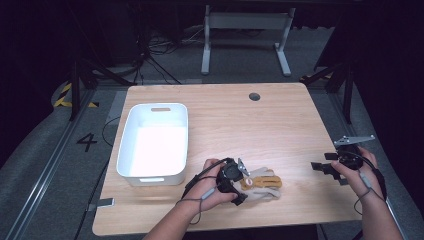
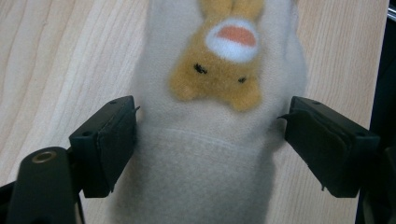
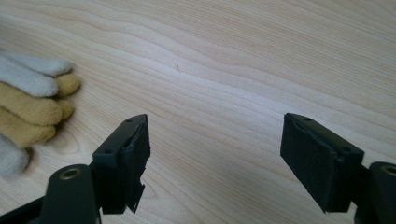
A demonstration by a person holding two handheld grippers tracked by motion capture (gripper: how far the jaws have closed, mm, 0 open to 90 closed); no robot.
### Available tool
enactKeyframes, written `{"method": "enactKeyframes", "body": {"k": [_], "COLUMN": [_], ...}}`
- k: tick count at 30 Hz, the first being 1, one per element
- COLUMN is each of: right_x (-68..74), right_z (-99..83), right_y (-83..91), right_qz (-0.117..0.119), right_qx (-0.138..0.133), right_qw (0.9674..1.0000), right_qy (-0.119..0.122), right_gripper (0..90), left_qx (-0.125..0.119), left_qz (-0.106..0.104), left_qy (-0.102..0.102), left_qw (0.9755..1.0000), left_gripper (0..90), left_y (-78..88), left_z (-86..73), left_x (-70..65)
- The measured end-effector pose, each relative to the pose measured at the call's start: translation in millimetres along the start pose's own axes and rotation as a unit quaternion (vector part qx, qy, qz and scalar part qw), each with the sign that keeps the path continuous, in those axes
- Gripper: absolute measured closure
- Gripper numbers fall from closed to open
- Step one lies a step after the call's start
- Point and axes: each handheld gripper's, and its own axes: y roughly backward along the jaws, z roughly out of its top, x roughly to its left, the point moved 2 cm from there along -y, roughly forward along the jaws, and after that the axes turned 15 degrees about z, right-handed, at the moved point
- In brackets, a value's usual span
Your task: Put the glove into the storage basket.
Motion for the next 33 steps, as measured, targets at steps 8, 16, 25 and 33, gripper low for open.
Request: {"method": "enactKeyframes", "body": {"k": [8, 16, 25, 33], "right_x": [-1.0, -0.4, -2.2, -1.4], "right_z": [-0.5, -0.6, -1.8, -1.9], "right_y": [-0.8, -1.3, -3.1, -8.1], "right_qz": [0.0, -0.002, -0.006, -0.006], "right_qx": [0.0, 0.001, 0.006, 0.011], "right_qw": [1.0, 1.0, 1.0, 0.9999], "right_qy": [-0.002, -0.001, -0.003, -0.001], "right_gripper": [23.2, 23.2, 23.2, 22.4], "left_qx": [0.008, 0.017, 0.033, 0.032], "left_qz": [0.006, 0.025, 0.037, 0.016], "left_qy": [-0.02, -0.035, -0.052, -0.043], "left_qw": [0.9997, 0.9989, 0.9975, 0.9984], "left_gripper": [15.8, 15.2, 12.8, 4.2], "left_y": [-8.1, -16.9, -27.1, -34.0], "left_z": [1.5, 2.4, 5.1, 7.0], "left_x": [-6.3, -10.5, -17.2, -17.3]}}
